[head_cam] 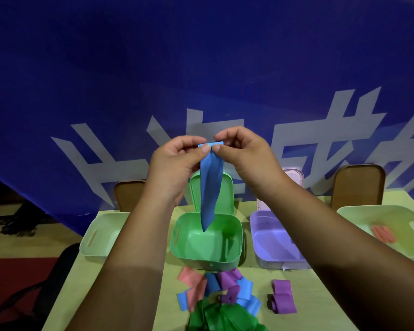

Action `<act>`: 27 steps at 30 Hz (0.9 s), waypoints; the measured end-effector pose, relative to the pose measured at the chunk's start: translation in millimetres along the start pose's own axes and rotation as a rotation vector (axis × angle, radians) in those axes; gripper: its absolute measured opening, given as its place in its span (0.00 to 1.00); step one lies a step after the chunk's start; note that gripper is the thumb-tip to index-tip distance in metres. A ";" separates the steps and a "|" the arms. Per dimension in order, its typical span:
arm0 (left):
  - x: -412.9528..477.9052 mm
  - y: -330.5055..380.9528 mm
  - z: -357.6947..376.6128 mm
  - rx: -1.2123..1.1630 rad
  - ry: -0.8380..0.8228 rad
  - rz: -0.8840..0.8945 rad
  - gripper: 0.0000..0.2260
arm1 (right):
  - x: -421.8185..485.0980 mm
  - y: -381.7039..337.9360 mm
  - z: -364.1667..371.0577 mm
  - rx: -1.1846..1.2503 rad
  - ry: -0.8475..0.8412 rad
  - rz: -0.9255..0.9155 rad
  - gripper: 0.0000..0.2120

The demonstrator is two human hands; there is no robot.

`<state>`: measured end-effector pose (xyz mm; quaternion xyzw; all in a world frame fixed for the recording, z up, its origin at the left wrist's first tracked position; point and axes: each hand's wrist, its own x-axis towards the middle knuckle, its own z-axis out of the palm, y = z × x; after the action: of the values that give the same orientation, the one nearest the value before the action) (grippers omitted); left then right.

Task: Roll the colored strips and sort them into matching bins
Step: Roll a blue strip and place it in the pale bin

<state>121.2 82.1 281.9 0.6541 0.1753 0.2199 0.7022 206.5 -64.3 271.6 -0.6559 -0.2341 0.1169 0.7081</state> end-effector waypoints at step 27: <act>6.4 -5.1 5.3 0.059 -0.020 0.053 0.09 | 2.8 5.0 -8.0 0.031 0.013 0.020 0.06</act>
<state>129.8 80.8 277.5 0.6811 0.1576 0.2266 0.6782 213.5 -69.5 266.9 -0.6478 -0.2209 0.1233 0.7186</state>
